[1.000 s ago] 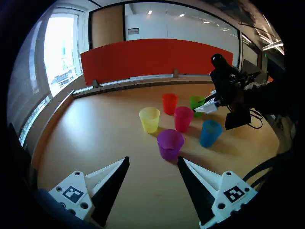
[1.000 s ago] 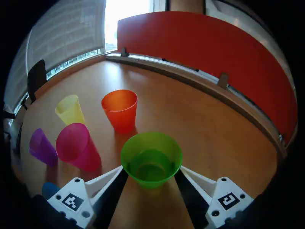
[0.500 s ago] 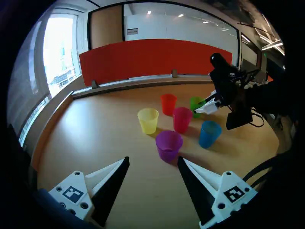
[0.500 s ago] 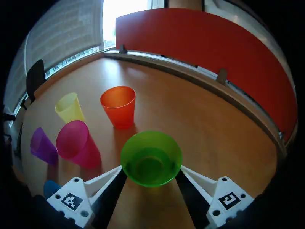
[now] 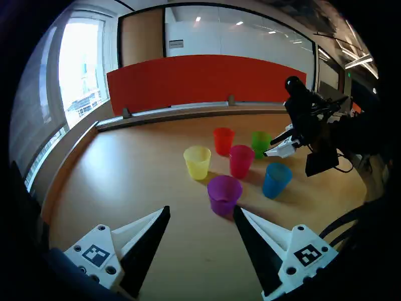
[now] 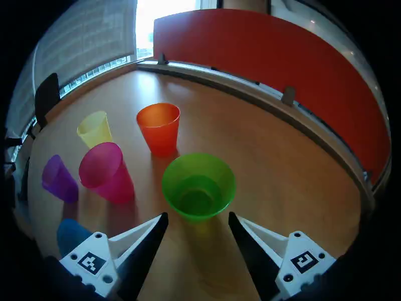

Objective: Pour water

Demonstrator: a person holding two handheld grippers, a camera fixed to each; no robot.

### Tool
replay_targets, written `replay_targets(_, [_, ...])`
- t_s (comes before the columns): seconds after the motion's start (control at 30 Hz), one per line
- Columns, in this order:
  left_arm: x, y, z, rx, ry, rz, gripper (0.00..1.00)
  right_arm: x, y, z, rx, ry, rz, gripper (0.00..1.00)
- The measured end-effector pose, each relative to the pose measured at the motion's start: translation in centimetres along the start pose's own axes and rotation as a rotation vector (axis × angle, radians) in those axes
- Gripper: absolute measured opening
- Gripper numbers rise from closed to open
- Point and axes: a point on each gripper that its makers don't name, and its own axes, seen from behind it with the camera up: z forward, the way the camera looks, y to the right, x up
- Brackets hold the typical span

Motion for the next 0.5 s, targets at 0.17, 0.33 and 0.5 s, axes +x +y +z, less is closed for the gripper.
replay_targets(0.17, [0.3,-0.4,-0.1,-0.001,0.008,-0.002,0.93,-0.8,0.2,-1.4,-0.025,0.0,0.018,0.97])
replay_targets(0.33, [0.7,-1.2,-0.2,0.005,0.022,-0.001,0.93,-1.3,0.1,-3.5,-0.049,0.012,0.045,0.98])
replay_targets(0.5, [1.2,-2.5,-0.2,0.013,0.033,0.0,0.93,-1.6,0.4,-6.0,-0.087,0.037,0.083,0.98])
